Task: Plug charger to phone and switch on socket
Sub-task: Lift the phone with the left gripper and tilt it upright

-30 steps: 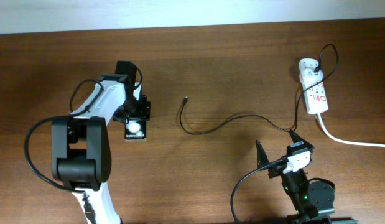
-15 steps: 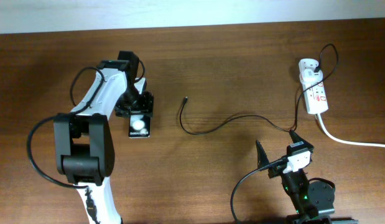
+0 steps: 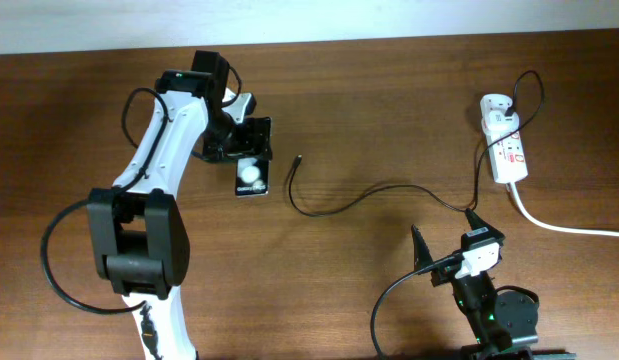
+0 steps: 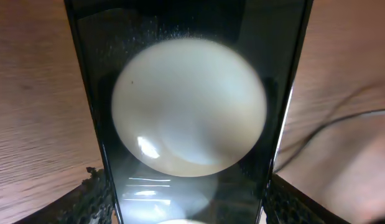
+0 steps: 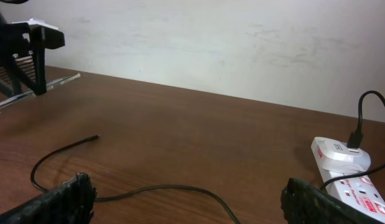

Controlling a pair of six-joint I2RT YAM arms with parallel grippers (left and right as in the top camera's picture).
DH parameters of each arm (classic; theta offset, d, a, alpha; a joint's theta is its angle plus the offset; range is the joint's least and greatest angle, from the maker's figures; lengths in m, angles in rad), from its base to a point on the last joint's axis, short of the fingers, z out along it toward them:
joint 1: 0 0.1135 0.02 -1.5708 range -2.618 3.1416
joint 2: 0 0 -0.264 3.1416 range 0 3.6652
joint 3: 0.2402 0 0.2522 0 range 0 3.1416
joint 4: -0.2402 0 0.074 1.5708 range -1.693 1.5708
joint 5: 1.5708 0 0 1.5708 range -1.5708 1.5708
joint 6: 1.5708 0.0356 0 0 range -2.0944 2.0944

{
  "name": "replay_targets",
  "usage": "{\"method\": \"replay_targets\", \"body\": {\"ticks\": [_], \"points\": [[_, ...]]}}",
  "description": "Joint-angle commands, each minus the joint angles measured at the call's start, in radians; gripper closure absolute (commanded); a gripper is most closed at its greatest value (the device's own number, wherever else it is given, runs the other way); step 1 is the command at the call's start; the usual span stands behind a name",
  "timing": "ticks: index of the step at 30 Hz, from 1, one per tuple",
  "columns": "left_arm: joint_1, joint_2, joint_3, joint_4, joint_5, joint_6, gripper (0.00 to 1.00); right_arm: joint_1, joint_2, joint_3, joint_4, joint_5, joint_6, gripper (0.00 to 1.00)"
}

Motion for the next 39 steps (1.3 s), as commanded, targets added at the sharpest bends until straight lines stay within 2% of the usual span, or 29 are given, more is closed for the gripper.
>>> {"method": "replay_targets", "body": {"ticks": [1,5,7,9,13,17,19,20,24,27,30,31,35,37,39], "points": [[0.012,0.004,0.026,0.0,0.212,0.005,0.36,-0.002,-0.006,-0.006,-0.004,-0.012,-0.006,0.01],[0.044,0.004,0.026,-0.001,0.406,0.005,0.4,-0.002,-0.006,-0.006,-0.004,-0.012,-0.006,0.01],[0.056,0.004,0.026,-0.001,0.489,0.005,0.56,-0.002,-0.006,-0.006,-0.004,-0.012,-0.006,0.01],[0.063,0.004,0.026,-0.001,0.553,0.004,0.82,-0.002,-0.006,-0.006,-0.004,-0.012,-0.006,0.01],[0.063,0.004,0.026,-0.002,0.685,0.004,1.0,-0.002,-0.006,-0.006,-0.004,-0.012,-0.006,0.01],[0.063,0.004,0.026,-0.005,0.802,-0.019,1.0,-0.002,-0.006,-0.006,-0.004,-0.012,-0.006,0.01],[0.063,0.004,0.026,-0.004,0.798,-0.195,1.0,-0.002,-0.006,-0.006,-0.004,-0.012,-0.006,0.01],[0.063,0.004,0.026,-0.004,0.798,-0.231,1.0,-0.002,-0.006,-0.006,-0.004,-0.012,-0.006,0.01],[0.062,0.004,0.026,-0.008,0.799,-0.231,1.0,-0.002,-0.006,-0.006,-0.004,-0.012,-0.006,0.01],[0.063,0.004,0.026,-0.074,0.803,-0.235,1.0,-0.002,-0.006,-0.006,-0.004,-0.012,-0.006,0.01],[0.063,0.004,0.026,-0.084,0.803,-0.36,1.0,-0.002,-0.006,-0.006,-0.004,-0.012,-0.006,0.01],[0.063,0.004,0.026,-0.084,0.821,-0.414,1.0,-0.002,-0.006,-0.006,-0.004,-0.012,-0.006,0.01],[0.063,0.004,0.026,-0.084,1.029,-0.414,1.0,-0.002,-0.006,-0.006,-0.004,-0.012,-0.006,0.01],[0.063,0.004,0.026,-0.092,1.073,-0.414,1.0,-0.002,-0.006,-0.006,-0.004,-0.012,-0.006,0.01],[0.063,0.004,0.026,-0.096,1.072,-0.513,1.0,-0.002,-0.006,-0.006,-0.004,-0.012,-0.006,0.01]]}}
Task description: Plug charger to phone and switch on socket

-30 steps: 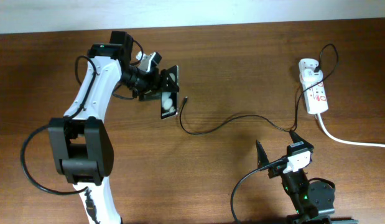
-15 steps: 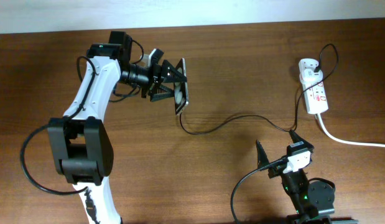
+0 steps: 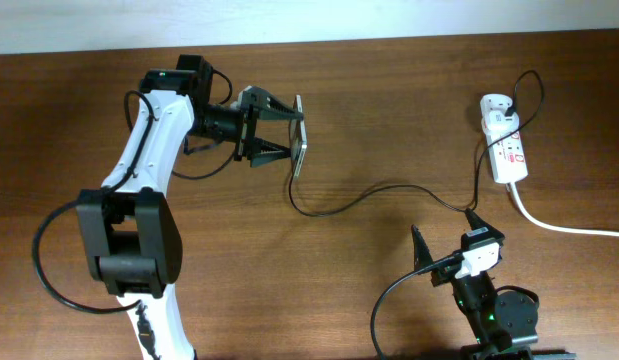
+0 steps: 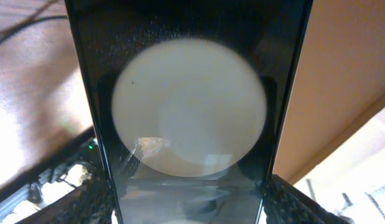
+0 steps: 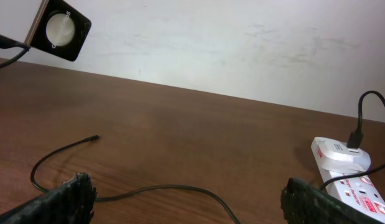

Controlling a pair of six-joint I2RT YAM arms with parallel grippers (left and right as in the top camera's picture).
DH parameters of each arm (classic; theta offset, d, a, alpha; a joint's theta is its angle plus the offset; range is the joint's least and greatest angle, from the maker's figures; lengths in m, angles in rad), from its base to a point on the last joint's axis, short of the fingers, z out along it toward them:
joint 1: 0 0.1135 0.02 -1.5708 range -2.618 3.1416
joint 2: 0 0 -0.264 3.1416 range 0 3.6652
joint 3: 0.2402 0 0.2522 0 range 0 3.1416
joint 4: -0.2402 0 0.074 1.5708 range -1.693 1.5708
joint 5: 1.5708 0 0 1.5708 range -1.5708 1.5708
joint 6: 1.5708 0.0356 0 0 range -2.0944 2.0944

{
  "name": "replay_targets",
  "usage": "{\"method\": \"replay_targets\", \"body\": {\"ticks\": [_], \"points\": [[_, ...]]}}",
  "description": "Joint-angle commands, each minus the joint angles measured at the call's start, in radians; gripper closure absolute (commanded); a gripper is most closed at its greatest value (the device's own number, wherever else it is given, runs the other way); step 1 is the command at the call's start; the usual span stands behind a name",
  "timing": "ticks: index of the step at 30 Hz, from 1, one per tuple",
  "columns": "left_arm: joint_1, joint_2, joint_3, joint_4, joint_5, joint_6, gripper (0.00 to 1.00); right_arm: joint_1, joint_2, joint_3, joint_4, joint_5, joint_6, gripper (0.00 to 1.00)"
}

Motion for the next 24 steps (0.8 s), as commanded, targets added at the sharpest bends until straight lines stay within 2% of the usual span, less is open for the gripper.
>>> {"method": "replay_targets", "body": {"ticks": [1,4,6,9,13,18,24], "points": [[0.006,0.004,0.024,-0.003,0.081,-0.119,1.0,-0.002,-0.006,-0.006,-0.004,-0.013,-0.006,0.01],[0.006,0.004,0.024,-0.023,0.088,-0.254,1.0,-0.002,-0.006,-0.006,-0.004,-0.013,-0.006,0.01],[0.006,0.004,0.024,-0.025,0.088,-0.257,1.0,-0.002,-0.006,-0.006,-0.004,-0.013,-0.006,0.01],[0.006,0.004,0.024,-0.044,0.087,-0.381,1.0,-0.002,-0.006,-0.006,-0.004,-0.013,-0.006,0.01],[0.006,0.004,0.024,-0.043,0.087,-0.456,1.0,-0.002,-0.006,-0.006,-0.004,-0.013,-0.006,0.01],[0.006,0.004,0.024,-0.045,0.088,-0.612,1.0,-0.002,-0.006,-0.006,-0.004,-0.013,-0.006,0.01],[0.006,0.004,0.024,-0.043,0.092,-0.642,1.0,-0.002,-0.006,-0.006,-0.004,-0.013,-0.006,0.01]]}}
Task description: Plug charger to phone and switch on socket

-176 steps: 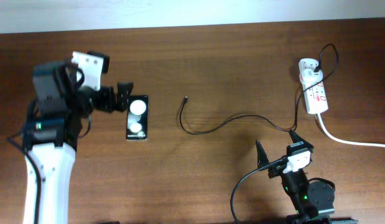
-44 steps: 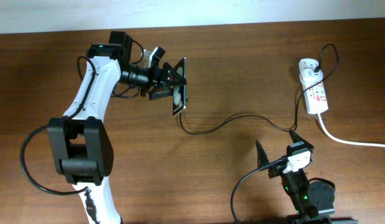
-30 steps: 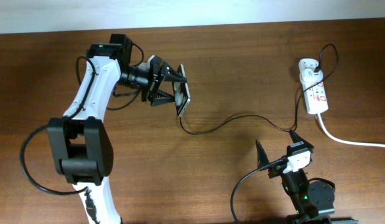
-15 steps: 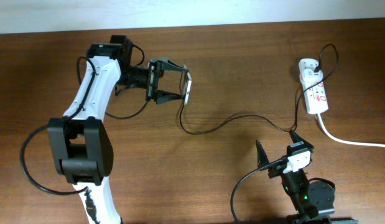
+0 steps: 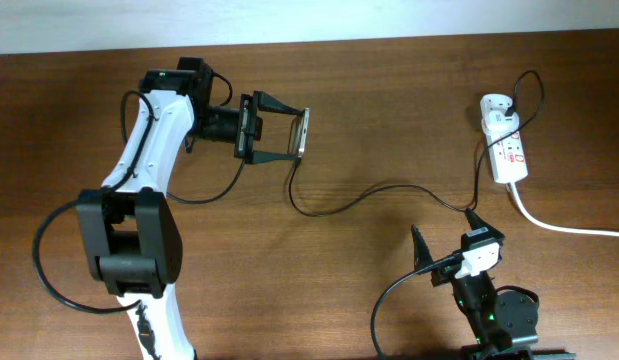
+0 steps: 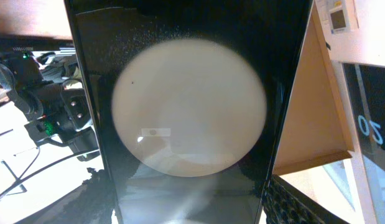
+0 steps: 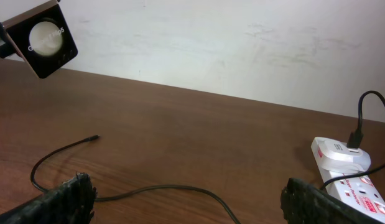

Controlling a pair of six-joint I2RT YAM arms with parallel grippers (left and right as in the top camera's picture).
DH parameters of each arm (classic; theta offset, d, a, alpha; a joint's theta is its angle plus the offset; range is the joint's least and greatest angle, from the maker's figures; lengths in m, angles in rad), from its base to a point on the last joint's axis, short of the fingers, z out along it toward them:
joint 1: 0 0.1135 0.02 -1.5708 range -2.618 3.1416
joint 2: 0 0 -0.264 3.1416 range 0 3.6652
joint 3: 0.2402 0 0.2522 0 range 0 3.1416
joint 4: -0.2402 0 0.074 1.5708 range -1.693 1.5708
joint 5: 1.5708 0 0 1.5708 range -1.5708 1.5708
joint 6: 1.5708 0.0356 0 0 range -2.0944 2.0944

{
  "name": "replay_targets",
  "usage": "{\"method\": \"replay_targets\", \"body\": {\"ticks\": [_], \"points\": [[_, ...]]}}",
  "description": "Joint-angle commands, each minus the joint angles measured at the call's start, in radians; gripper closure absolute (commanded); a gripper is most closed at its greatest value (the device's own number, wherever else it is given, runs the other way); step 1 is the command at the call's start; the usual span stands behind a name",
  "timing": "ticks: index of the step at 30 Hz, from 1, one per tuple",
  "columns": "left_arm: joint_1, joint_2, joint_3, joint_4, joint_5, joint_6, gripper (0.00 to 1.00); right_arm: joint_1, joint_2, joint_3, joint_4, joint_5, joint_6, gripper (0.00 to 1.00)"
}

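A black phone (image 5: 304, 126) with a white round disc on its back (image 6: 189, 106) is held in the air, edge-on from overhead, in my left gripper (image 5: 300, 134), which is shut on its sides. The right wrist view shows the phone (image 7: 41, 38) raised at upper left, tilted. The black charger cable (image 5: 369, 190) lies on the table; its free tip (image 7: 94, 137) rests just below the phone. The cable's far end goes to a white adapter (image 5: 495, 106) in the white power strip (image 5: 508, 152). My right gripper (image 7: 192, 205) stands open low at the near table edge, holding nothing.
A wooden table (image 5: 389, 90) with a white wall behind it (image 7: 242, 43). The strip's white mains lead (image 5: 569, 228) runs off to the right. The left arm's black lead (image 5: 204, 190) loops beside its elbow.
The left wrist has rolled with the phone still in its grip; in the right wrist view the phone now sits a little lower and further left, more tilted. The right arm has not moved.
The phone lay flat on the table at left with my left gripper down on it. Then it was in the air, gripped by its sides, above the cable's free tip. Now it is held there at a different roll. The cable, strip and right gripper stayed put.
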Motion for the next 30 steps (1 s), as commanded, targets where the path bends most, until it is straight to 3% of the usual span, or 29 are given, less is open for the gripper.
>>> {"method": "replay_targets", "body": {"ticks": [1,30], "points": [[0.006,0.004,0.024,-0.003,0.052,-0.04,1.0,-0.002,-0.006,-0.006,-0.004,-0.012,-0.006,0.01],[0.006,0.004,0.024,-0.002,0.051,-0.053,1.0,-0.002,-0.006,-0.006,-0.004,-0.012,-0.006,0.01]]}}
